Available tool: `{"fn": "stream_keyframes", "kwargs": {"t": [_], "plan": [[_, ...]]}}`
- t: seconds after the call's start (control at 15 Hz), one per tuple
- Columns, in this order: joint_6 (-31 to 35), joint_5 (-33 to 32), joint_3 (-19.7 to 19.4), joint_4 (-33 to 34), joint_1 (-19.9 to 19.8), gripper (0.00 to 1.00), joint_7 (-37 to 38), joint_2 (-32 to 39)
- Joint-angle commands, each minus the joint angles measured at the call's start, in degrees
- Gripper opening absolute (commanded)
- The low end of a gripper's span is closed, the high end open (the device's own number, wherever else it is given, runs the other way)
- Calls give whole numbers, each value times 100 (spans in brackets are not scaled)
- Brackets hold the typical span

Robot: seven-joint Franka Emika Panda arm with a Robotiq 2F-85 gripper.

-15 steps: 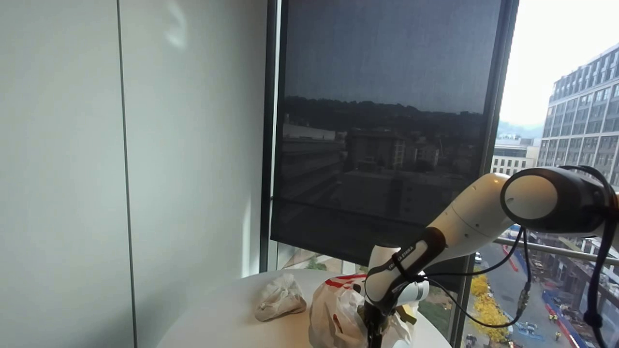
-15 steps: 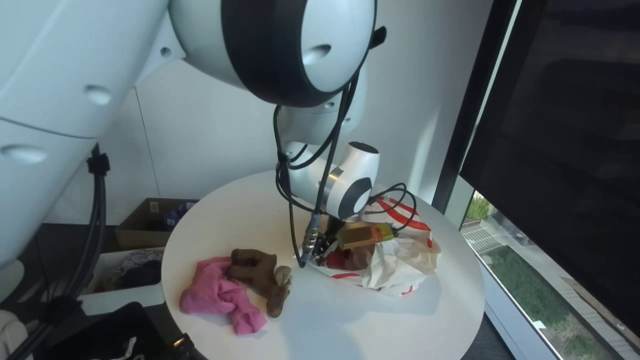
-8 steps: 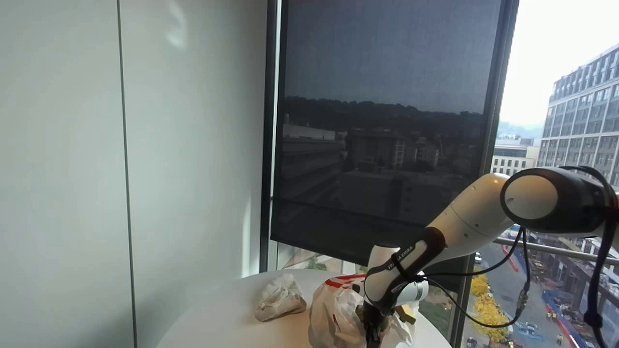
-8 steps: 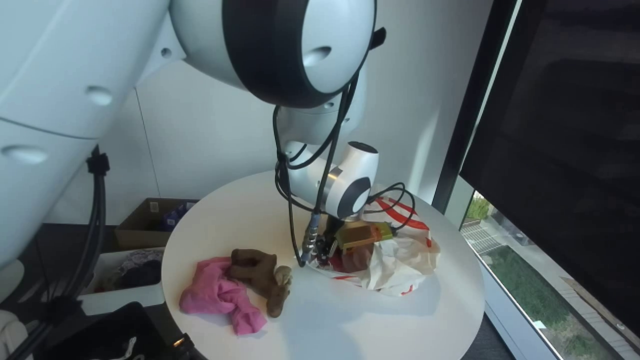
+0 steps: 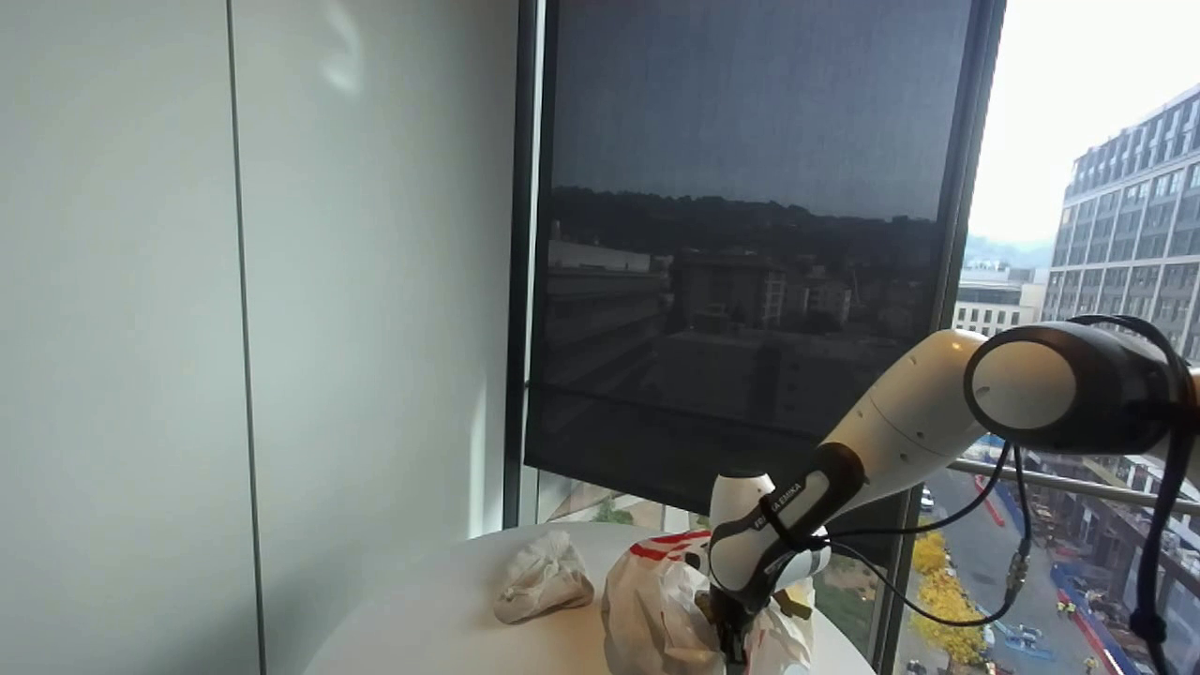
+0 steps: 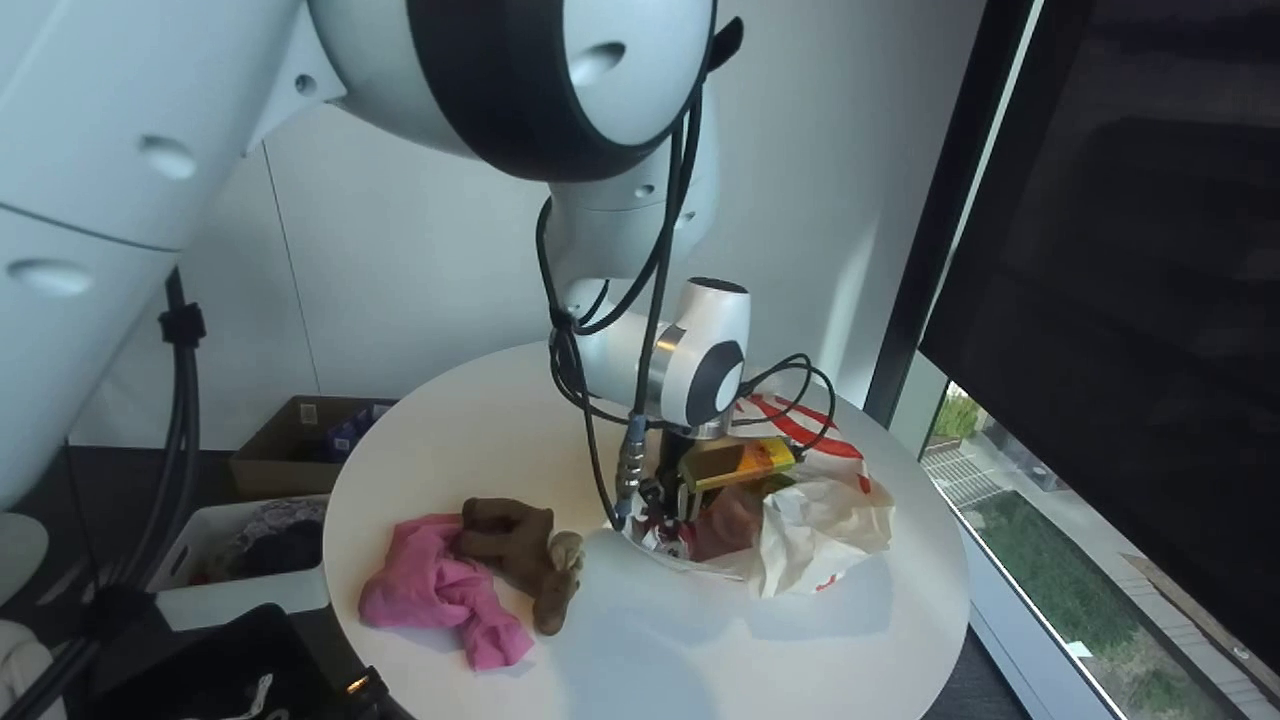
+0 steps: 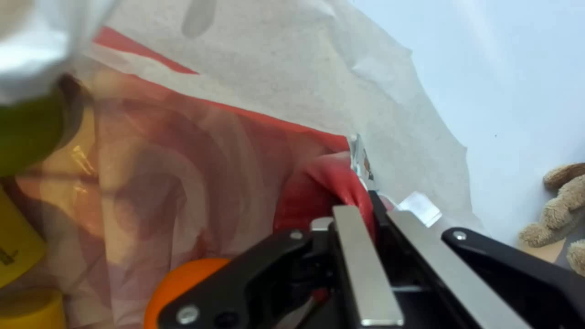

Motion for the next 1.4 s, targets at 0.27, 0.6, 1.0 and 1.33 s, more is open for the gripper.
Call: {"fn": "stream_keyframes", "kwargs": {"t": [0.27, 0.6, 1.0, 1.33], "plan": [[-416, -2407, -1103, -180, 1461, 10, 1489, -278], [-851, -4378, -1197, -177, 1855, 10, 2425, -369], [-1983, -6465, -1004, -262, 1861, 10, 3334, -743], [-3438, -7106, -658, -433, 1795, 10, 3751, -1124]]}}
